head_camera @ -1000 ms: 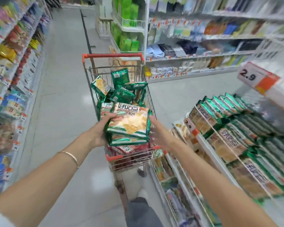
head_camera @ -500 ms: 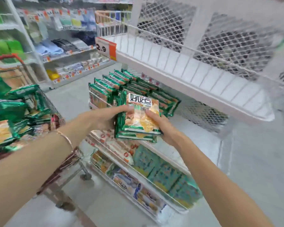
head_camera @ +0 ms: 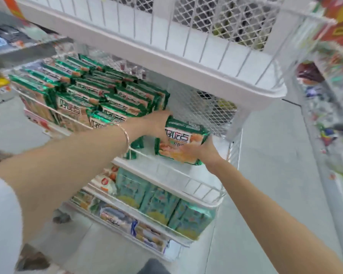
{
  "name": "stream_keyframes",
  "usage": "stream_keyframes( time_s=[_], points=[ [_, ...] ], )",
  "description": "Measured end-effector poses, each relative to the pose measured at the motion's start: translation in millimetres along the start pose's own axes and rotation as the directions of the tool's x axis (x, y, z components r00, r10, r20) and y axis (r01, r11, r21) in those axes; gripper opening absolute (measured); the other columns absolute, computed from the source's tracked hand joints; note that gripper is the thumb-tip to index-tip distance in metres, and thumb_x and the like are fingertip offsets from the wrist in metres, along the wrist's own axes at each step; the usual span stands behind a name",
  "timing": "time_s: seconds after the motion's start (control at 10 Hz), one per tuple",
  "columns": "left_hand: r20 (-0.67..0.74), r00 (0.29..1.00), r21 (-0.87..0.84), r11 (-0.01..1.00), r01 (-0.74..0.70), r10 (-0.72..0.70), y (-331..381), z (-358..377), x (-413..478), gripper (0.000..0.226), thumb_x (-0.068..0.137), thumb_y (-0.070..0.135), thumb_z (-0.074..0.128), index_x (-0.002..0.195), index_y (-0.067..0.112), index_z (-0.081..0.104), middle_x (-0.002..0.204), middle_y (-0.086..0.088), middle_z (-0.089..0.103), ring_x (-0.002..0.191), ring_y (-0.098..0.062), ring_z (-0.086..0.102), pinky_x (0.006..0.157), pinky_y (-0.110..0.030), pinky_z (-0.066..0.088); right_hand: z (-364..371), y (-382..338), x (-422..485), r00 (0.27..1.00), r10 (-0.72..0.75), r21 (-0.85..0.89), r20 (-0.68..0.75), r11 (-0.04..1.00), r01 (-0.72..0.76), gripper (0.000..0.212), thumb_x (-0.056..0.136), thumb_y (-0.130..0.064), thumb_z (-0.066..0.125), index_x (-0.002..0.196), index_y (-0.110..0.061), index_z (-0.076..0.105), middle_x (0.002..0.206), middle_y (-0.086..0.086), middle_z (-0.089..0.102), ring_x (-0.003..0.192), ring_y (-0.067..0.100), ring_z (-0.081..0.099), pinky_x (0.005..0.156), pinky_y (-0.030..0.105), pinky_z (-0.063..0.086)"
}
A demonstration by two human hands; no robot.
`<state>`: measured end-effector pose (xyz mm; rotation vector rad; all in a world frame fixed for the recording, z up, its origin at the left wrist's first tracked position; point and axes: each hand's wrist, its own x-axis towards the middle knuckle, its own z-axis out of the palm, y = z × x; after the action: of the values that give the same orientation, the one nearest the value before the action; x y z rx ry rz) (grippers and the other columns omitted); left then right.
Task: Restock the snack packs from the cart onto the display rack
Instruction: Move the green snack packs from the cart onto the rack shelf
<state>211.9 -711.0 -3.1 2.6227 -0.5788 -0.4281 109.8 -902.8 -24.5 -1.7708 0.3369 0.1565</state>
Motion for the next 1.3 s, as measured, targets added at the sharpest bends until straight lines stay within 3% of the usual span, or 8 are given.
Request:
stream_keyframes(
  time_s=[0.3,0.5,0.6,0.8,0.9,1.0,1.1,1.3],
  points=[
    [-0.104,0.973,0.707,0.703,-0.074,0.207,10,3,37,0.117,0.073,0.053,0.081,0.157,0.011,0.012,0.164,-0.009,0.016,0.15,-0.027,0.018,0.122,-0.046,0.016,19,26,81,0.993,-0.057,-0.048,-0.101,0.997,0.052,0.105,0.065,-0.019,0.09,0.15,-0.012,0.029,0.131,0.004,0.059,0.106,0.02,0.064,0.085,0.034,0.051],
    [-0.172,0.982,0.766,0.638,0.081,0.083,-4,-9,61,0.105,0.09,0.018,0.069,0.158,0.014,-0.01,0.167,-0.005,-0.009,0.154,-0.026,-0.002,0.123,-0.053,0.008,39,12,115,0.958,-0.194,-0.118,-0.211,0.978,0.171,0.092,0.082,-0.016,0.08,0.151,-0.012,0.018,0.115,-0.001,0.053,0.106,0.023,0.058,0.085,0.032,0.045],
    [-0.215,0.976,0.679,0.723,0.126,0.032,-12,-11,67,0.107,0.086,0.003,0.068,0.159,0.017,-0.009,0.167,-0.002,-0.009,0.154,-0.027,0.001,0.122,-0.056,0.013,48,11,124,0.953,-0.239,-0.066,-0.185,0.971,0.231,0.113,0.063,-0.031,0.088,0.15,-0.014,0.019,0.131,0.003,0.059,0.117,0.026,0.061,0.095,0.045,0.054],
    [-0.192,0.979,0.673,0.735,0.078,0.072,-24,-13,72,0.129,0.073,0.036,0.086,0.158,0.02,-0.009,0.167,-0.002,-0.008,0.154,-0.028,0.003,0.121,-0.059,0.013,33,19,114,0.861,-0.477,-0.23,-0.175,0.87,0.436,0.119,0.062,-0.037,0.093,0.154,-0.025,0.018,0.155,0.004,0.035,0.145,0.019,0.033,0.119,0.046,0.032],
    [-0.178,0.981,0.658,0.75,0.064,0.073,-29,-11,76,0.142,0.061,0.054,0.089,0.158,0.023,-0.011,0.167,-0.001,-0.009,0.154,-0.028,0.003,0.121,-0.06,0.012,16,26,108,0.646,-0.759,-0.772,0.077,0.365,0.521,0.119,0.073,-0.053,0.082,0.16,-0.025,0.006,0.167,0.012,-0.001,0.154,0.025,-0.004,0.123,0.05,0.004],
    [-0.226,0.971,0.664,0.742,0.096,0.077,-30,-8,78,0.129,0.073,0.038,0.086,0.158,0.025,-0.011,0.167,0.001,-0.008,0.154,-0.027,0.004,0.121,-0.058,0.014,4,35,122,0.521,-0.687,-0.847,0.507,-0.285,0.449,0.099,0.081,-0.053,0.075,0.158,-0.031,0.017,0.166,0.011,0.003,0.152,0.039,-0.005,0.118,0.068,0.005],
    [-0.254,0.966,0.658,0.739,0.144,0.038,-25,-10,78,0.123,0.078,0.027,0.084,0.158,0.026,-0.01,0.168,-0.002,-0.005,0.154,-0.025,0.004,0.121,-0.056,0.017,4,37,137,0.576,-0.627,-0.851,0.524,-0.362,0.38,0.089,0.089,-0.052,0.065,0.158,-0.035,0.012,0.166,0.006,-0.004,0.149,0.038,-0.023,0.119,0.067,0.006],
    [-0.162,0.986,0.521,0.852,0.056,0.034,-27,-22,60,0.118,0.081,0.045,0.078,0.158,0.029,-0.01,0.167,-0.005,-0.006,0.154,-0.026,-0.001,0.123,-0.055,0.009,18,22,116,0.682,-0.587,-0.888,0.436,-0.159,0.431,0.064,0.095,-0.046,0.057,0.154,-0.032,0.035,0.168,0.008,0.003,0.152,0.041,-0.011,0.118,0.069,0.002]
  ],
)
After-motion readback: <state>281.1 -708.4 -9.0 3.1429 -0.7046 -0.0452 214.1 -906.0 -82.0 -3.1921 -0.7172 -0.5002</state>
